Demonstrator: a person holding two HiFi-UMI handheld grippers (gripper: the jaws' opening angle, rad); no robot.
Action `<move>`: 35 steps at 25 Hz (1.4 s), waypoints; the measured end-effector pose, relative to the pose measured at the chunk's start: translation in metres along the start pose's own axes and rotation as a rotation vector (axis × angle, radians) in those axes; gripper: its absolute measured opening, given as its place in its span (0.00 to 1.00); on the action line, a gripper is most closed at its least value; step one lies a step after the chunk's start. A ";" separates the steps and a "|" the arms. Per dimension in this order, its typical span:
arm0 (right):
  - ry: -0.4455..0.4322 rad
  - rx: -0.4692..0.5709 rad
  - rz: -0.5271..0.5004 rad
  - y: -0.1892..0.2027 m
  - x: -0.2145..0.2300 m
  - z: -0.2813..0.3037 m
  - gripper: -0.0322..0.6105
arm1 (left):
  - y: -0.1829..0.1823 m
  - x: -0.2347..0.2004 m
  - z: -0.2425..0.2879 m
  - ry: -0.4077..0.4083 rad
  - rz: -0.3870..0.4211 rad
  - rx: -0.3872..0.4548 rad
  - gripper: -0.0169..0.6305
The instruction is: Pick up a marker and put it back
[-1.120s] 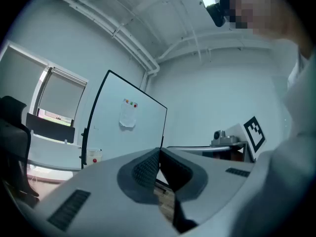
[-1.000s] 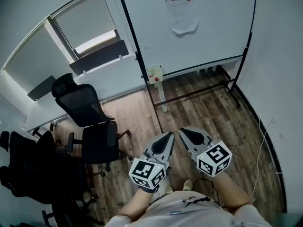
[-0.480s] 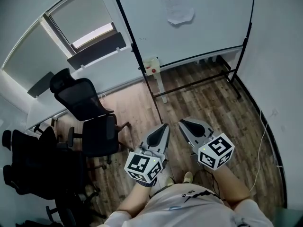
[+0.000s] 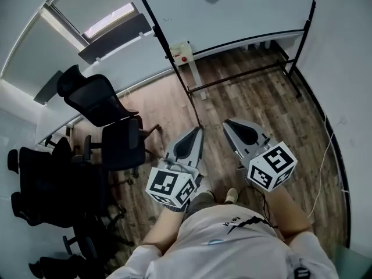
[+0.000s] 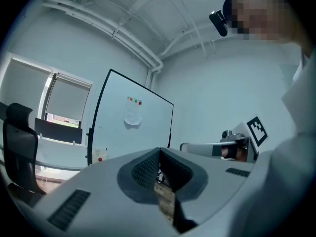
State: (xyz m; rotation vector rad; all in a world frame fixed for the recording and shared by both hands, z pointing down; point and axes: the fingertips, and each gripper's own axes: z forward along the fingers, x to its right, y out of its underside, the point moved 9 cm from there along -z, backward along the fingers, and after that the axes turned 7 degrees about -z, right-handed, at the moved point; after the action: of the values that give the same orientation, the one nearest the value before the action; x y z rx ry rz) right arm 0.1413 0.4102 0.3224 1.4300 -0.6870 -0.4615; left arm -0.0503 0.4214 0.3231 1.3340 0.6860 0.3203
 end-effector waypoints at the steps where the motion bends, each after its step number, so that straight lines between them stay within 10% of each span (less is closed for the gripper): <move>1: -0.005 -0.003 0.003 0.001 0.002 0.000 0.07 | 0.002 0.001 0.003 -0.001 -0.001 -0.006 0.04; 12: -0.006 -0.029 0.013 0.004 0.041 0.045 0.07 | 0.002 -0.035 0.062 0.023 0.000 -0.035 0.04; 35: 0.105 -0.096 -0.024 -0.013 0.146 0.275 0.07 | -0.047 -0.247 0.234 0.090 0.125 -0.102 0.04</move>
State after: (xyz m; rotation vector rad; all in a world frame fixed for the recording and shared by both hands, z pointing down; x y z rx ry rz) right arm 0.0632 0.1090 0.3330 1.3635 -0.5566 -0.4291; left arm -0.1012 0.0844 0.3640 1.2734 0.6538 0.5122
